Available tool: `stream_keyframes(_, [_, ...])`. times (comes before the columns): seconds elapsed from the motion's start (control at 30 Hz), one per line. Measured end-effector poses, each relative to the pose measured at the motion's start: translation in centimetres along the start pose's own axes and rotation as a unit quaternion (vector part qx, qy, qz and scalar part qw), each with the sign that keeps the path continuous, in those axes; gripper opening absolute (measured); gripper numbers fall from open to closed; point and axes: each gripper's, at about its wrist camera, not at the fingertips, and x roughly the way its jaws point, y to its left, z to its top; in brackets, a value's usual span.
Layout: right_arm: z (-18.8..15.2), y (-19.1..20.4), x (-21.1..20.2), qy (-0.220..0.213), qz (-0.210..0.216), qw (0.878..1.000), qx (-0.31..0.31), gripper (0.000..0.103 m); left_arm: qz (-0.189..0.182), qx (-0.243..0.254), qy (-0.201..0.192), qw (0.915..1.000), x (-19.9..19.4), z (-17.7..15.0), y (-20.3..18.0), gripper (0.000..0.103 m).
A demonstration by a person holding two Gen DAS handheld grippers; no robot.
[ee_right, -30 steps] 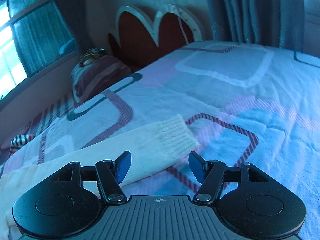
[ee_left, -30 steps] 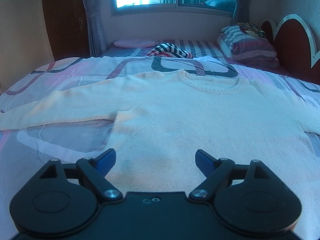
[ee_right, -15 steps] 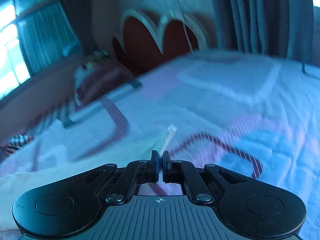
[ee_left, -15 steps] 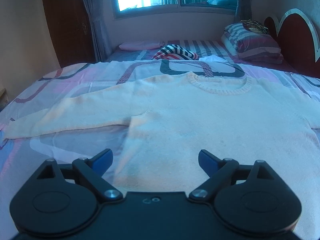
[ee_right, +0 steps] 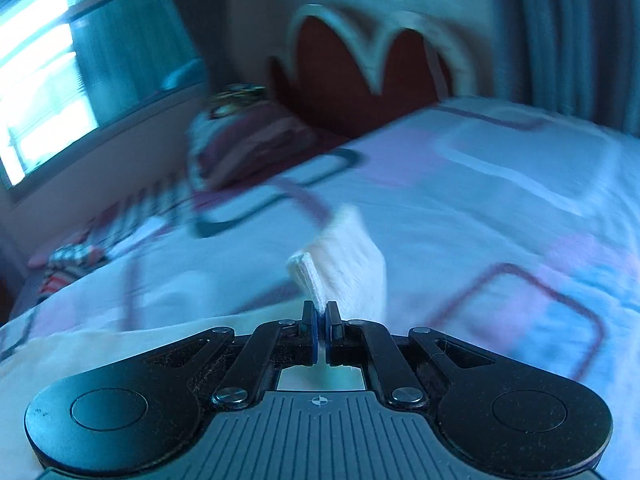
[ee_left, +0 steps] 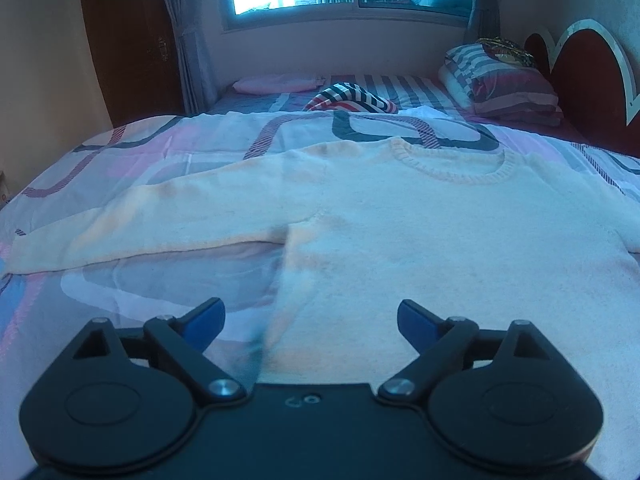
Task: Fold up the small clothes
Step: 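Carry the held cuff across the sweater body with the right gripper, then release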
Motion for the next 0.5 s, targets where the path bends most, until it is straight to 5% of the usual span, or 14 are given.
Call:
stream_keyframes(0.13, [-1.0,6.4,-0.5,0.008,0.051,0.998,-0.025,0.002,0.012,0.002,0.002,0.9999,0.6,-0.2,1.1,0.081])
stream_keyframes(0.5, [-9.1,25.4,-0.8,0.048,0.159,0.977,-0.133,0.002,-0.024,-0.022,-0.005,0.9995,2.0,0.7,4.2,0.084])
